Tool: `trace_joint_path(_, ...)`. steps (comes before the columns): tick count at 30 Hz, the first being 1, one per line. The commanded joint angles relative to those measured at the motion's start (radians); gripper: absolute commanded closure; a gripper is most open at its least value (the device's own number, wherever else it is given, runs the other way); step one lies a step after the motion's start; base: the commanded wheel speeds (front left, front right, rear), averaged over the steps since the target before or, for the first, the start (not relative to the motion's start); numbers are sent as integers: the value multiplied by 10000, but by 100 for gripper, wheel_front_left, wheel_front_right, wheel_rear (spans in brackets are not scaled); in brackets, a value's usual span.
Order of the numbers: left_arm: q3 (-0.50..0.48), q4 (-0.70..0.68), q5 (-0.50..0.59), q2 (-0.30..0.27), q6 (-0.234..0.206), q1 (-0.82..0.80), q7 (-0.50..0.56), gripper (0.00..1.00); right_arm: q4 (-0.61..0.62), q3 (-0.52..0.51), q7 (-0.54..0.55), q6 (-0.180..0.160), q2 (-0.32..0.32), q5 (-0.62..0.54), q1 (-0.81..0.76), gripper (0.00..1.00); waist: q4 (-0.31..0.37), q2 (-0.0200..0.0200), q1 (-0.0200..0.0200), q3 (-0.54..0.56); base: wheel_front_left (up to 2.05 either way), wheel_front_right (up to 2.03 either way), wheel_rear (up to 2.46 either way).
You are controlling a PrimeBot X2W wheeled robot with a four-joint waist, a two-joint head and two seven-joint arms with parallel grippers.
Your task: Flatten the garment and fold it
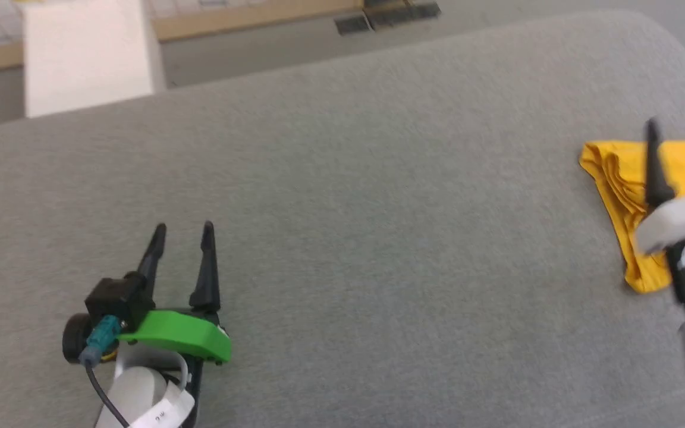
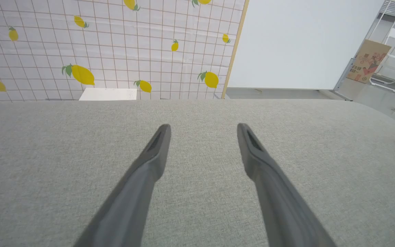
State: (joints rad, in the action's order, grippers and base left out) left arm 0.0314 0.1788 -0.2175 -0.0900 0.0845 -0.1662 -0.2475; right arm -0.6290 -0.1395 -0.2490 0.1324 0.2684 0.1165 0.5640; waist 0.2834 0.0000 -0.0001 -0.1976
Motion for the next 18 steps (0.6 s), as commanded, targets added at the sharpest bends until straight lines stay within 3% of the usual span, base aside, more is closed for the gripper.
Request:
trace_joint_path(1,25,103,-92,59,23,137,-68,0,569,250,-90,-17,-126,211,-548,0,-1048,0,1,1111,0,0,0)
trace_joint_path(5,145,370,-193,169,23,266,-118,0,2510,788,151,-17,-252,643,-2108,0,-1444,0,1,1465,0,0,0)
trace_joint_path(10,257,606,-287,274,-44,438,-137,0,4437,731,656,-17,-580,697,-3790,0,-1928,0,1,1777,0,0,0)
trace_joint_path(18,366,628,-366,363,-141,693,-141,0,5976,427,1099,-17,-1319,261,-5504,0,-2534,0,1,1944,0,0,0)
